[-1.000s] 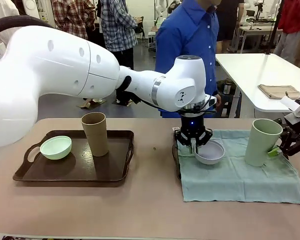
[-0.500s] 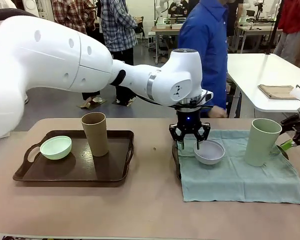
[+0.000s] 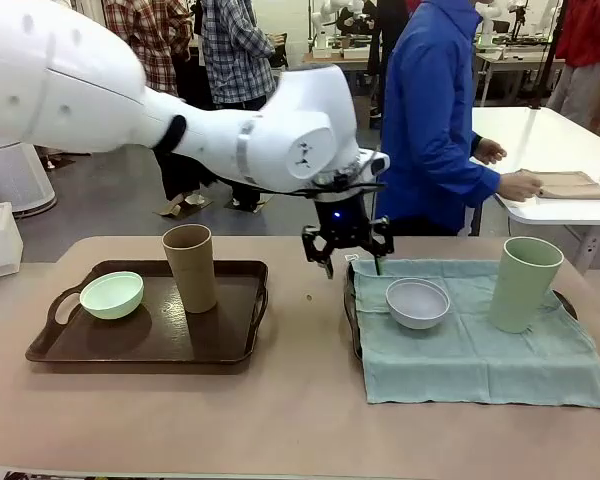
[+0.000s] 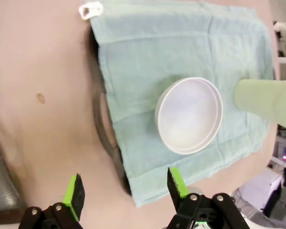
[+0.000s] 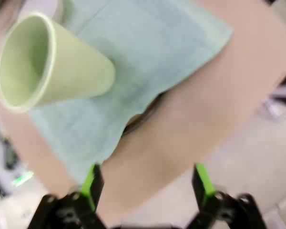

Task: Set up a tray with a mat and arrange the tableware.
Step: Place the Picnic Bowl and Reusable plastic cup back onto the Handle tray in front of the human's position.

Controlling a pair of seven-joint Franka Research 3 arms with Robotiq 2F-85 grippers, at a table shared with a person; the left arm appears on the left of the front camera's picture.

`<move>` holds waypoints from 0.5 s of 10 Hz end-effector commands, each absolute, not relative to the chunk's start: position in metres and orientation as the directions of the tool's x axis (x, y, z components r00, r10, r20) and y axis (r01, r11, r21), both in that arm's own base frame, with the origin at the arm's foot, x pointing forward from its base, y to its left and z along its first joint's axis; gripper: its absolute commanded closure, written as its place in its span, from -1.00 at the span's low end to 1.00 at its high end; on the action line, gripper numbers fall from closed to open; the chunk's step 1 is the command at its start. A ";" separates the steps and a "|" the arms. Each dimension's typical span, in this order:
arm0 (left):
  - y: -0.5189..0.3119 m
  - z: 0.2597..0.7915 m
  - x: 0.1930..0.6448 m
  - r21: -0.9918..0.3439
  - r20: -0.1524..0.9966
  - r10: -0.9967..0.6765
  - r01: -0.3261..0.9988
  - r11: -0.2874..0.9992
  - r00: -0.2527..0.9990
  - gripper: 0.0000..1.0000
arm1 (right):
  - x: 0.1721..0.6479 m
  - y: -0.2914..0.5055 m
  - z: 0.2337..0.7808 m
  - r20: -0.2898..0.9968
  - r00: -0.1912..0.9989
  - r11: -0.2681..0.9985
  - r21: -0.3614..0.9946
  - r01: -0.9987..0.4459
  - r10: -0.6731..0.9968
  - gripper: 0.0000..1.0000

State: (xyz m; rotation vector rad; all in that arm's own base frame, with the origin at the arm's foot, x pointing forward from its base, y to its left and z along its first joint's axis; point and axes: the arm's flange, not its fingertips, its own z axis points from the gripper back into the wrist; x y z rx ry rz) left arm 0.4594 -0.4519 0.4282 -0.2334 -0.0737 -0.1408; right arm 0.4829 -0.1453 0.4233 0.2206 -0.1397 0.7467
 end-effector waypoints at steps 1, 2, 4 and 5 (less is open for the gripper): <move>-0.408 0.440 0.438 -0.257 0.124 -0.135 0.163 0.952 0.983 -0.83 | 0.486 -0.089 0.461 -0.009 0.826 0.822 0.099 -0.560 0.564 -0.92; -0.394 0.452 0.437 -0.249 0.148 -0.129 0.163 0.955 0.981 -0.83 | 0.491 -0.067 0.478 -0.050 0.853 0.854 0.023 -0.520 0.520 -0.92; -0.360 0.478 0.425 -0.187 0.181 -0.103 0.137 0.973 0.978 -0.83 | 0.485 -0.032 0.515 -0.121 0.880 0.872 -0.129 -0.472 0.458 -0.92; -0.345 0.490 0.418 -0.141 0.189 -0.099 0.127 0.982 0.977 -0.83 | 0.475 -0.014 0.537 -0.131 0.885 0.868 -0.179 -0.463 0.446 -0.92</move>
